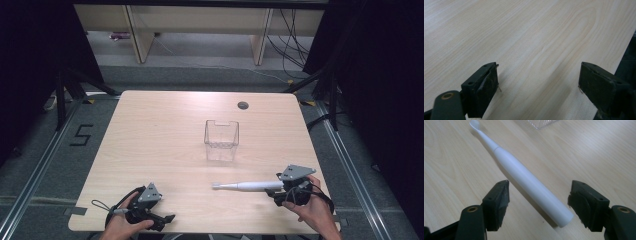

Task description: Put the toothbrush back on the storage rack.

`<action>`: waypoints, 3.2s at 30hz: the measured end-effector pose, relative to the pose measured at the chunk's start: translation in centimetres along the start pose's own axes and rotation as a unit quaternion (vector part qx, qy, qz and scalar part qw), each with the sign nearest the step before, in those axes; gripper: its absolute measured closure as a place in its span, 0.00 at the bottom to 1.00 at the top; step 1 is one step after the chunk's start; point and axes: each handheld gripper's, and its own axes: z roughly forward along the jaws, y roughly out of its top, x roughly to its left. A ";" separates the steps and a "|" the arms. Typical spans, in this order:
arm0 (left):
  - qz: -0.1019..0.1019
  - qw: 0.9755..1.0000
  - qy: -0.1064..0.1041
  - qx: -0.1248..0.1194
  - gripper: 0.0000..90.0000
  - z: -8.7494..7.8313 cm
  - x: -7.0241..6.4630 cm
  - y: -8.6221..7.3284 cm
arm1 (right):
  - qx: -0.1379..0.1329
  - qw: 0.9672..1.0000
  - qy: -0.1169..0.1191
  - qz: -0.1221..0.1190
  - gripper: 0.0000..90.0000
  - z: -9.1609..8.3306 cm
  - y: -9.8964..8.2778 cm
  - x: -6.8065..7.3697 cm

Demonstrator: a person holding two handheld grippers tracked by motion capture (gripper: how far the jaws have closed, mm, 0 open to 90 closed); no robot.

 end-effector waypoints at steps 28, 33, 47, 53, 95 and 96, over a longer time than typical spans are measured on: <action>0.001 1.000 -0.001 0.000 0.17 0.0 0.0 0.0 | 0.123 0.982 0.063 -0.130 0.53 4.9 5.2 1.0; 0.001 1.000 -0.001 0.000 0.17 0.0 0.0 0.0 | 0.136 0.978 0.073 -0.143 0.56 5.5 5.5 1.1; 0.001 1.000 -0.002 0.000 0.17 0.0 0.0 0.0 | 0.174 0.965 0.100 -0.171 0.62 7.1 6.5 1.1; 0.001 1.000 -0.002 0.000 0.17 0.0 0.0 0.0 | 0.197 0.958 0.110 -0.179 0.64 7.7 6.8 0.9; -0.006 1.000 -0.003 0.000 0.17 0.1 -0.1 -0.1 | 0.316 0.923 0.117 -0.184 0.73 9.8 8.4 1.6; -0.005 1.000 -0.003 -0.001 0.17 0.1 -0.1 -0.1 | 0.317 0.923 0.117 -0.185 0.73 9.8 8.4 1.6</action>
